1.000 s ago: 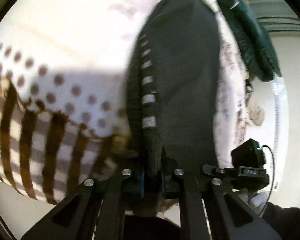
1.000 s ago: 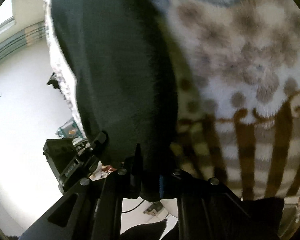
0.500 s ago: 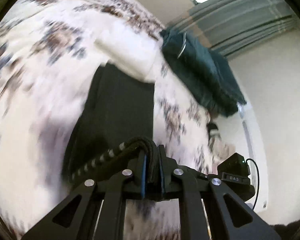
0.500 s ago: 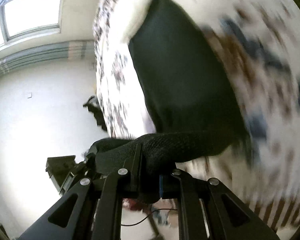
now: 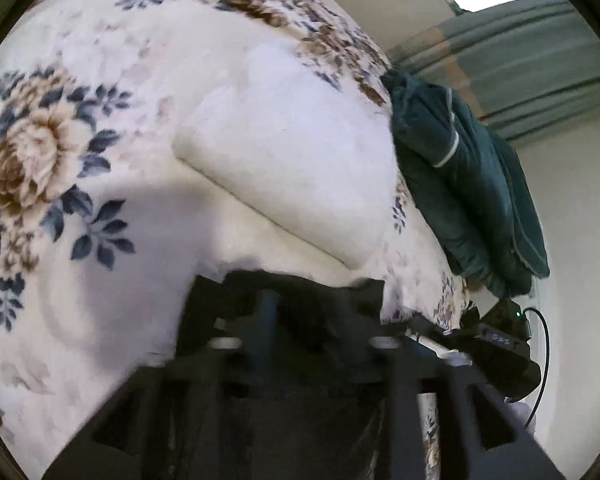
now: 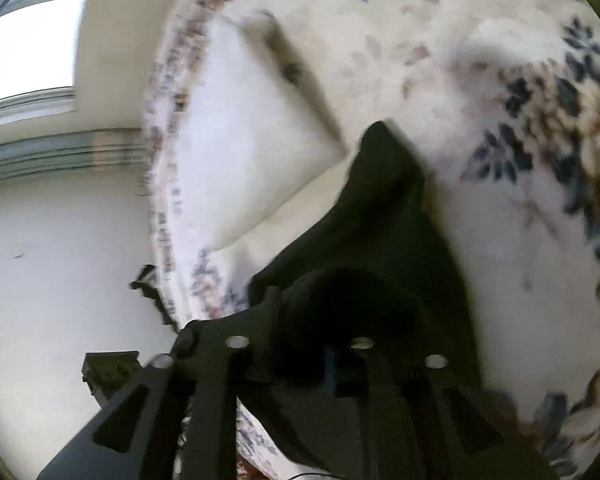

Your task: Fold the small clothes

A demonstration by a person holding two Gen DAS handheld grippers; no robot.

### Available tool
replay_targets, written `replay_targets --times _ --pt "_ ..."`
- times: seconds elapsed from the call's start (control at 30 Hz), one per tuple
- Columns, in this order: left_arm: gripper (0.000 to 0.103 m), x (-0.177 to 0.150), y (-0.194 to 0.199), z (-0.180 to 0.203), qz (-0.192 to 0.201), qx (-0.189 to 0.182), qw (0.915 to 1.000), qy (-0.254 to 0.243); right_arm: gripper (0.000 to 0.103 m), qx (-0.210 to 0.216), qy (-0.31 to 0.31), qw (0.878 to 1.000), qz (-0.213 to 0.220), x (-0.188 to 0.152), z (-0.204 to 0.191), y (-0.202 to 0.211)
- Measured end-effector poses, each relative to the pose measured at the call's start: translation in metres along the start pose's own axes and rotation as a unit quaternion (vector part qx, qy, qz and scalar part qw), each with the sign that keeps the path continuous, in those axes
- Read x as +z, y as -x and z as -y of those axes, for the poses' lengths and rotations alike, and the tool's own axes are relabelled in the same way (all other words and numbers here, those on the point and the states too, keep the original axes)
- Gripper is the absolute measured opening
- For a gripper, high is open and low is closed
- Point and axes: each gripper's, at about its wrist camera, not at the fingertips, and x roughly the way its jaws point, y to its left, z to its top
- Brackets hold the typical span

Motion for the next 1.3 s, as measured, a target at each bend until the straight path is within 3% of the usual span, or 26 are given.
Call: replay_targets --times 0.07,0.2,0.33,0.37,0.4,0.43,0.47,0.5,0.53,0.57,0.7,0.8,0.83,0.9,0.93,0.97,1.03,1.13,1.23,1.3 --pt "0.067 -0.007 0.007 -0.012 0.010 -0.013 0.9998 0.009 0.055 0.013 0.011 1.000 0.015 -0.002 0.005 0.011" --pt "0.067 -0.018 0.006 -0.025 -0.001 0.011 0.9999 0.001 0.056 -0.040 0.056 0.997 0.018 -0.006 0.017 0.022" --pt "0.067 -0.012 -0.030 -0.022 -0.044 0.045 0.9973 -0.036 0.056 -0.093 0.084 0.992 -0.003 -0.001 0.035 0.007" --pt "0.065 -0.010 -0.040 -0.018 -0.051 0.051 0.9961 -0.051 0.056 -0.093 0.090 0.992 -0.006 0.001 0.037 0.003" --pt "0.051 -0.009 -0.046 -0.013 -0.050 0.051 0.9953 -0.064 0.056 -0.092 0.094 0.991 -0.009 0.002 0.038 -0.002" --pt "0.032 -0.007 -0.050 -0.008 -0.048 0.052 0.9944 -0.079 0.056 -0.090 0.098 0.991 -0.012 0.005 0.038 -0.008" --pt "0.010 -0.003 -0.058 -0.004 -0.056 0.068 0.9919 -0.091 0.053 -0.091 0.104 0.990 -0.014 0.007 0.037 -0.013" --pt "0.010 -0.001 -0.062 -0.005 -0.059 0.070 0.9916 -0.091 0.046 -0.094 0.113 0.989 -0.012 0.008 0.033 -0.018" --pt "0.010 0.002 -0.064 -0.003 -0.060 0.067 0.9920 -0.089 0.019 -0.102 0.122 0.987 -0.012 0.010 0.032 -0.022" --pt "0.009 0.005 -0.063 -0.002 -0.054 0.072 0.9919 -0.089 0.014 -0.116 0.133 0.984 -0.005 0.012 0.029 -0.025" --pt "0.009 0.009 -0.071 -0.013 -0.056 0.066 0.9941 -0.065 0.007 -0.126 0.112 0.984 0.058 0.017 0.032 -0.007" --pt "0.017 0.009 -0.072 -0.029 -0.067 0.050 0.9964 -0.014 0.007 -0.139 0.102 0.985 0.017 0.026 0.043 -0.021" --pt "0.023 0.007 -0.064 -0.029 -0.061 0.041 0.9972 -0.008 0.008 -0.136 0.094 0.986 0.005 0.029 0.045 -0.022" --pt "0.060 -0.002 -0.037 -0.026 -0.037 0.026 0.9989 -0.006 0.018 -0.120 0.091 0.989 -0.009 0.034 0.044 -0.012" --pt "0.067 -0.012 -0.015 -0.026 -0.020 0.005 0.9998 -0.003 0.034 -0.109 0.097 0.989 -0.015 0.035 0.042 -0.005" --pt "0.070 -0.022 0.000 -0.027 -0.008 0.004 1.0000 0.001 0.057 -0.099 0.102 0.990 -0.022 0.035 0.042 0.002" --pt "0.071 -0.055 0.038 -0.035 0.017 -0.009 0.9994 0.030 0.073 -0.075 0.113 0.990 -0.047 0.033 0.044 0.014" --pt "0.073 -0.119 0.080 -0.054 0.029 -0.012 0.9951 0.093 0.076 -0.070 0.134 0.985 -0.087 0.024 0.054 0.026" --pt "0.073 -0.183 0.101 -0.061 0.046 0.009 0.9880 0.147 0.092 -0.067 0.143 0.980 -0.122 0.017 0.068 0.028" --pt "0.075 -0.224 0.104 -0.062 0.060 -0.006 0.9825 0.176 0.092 -0.064 0.138 0.978 -0.146 0.014 0.075 0.019"
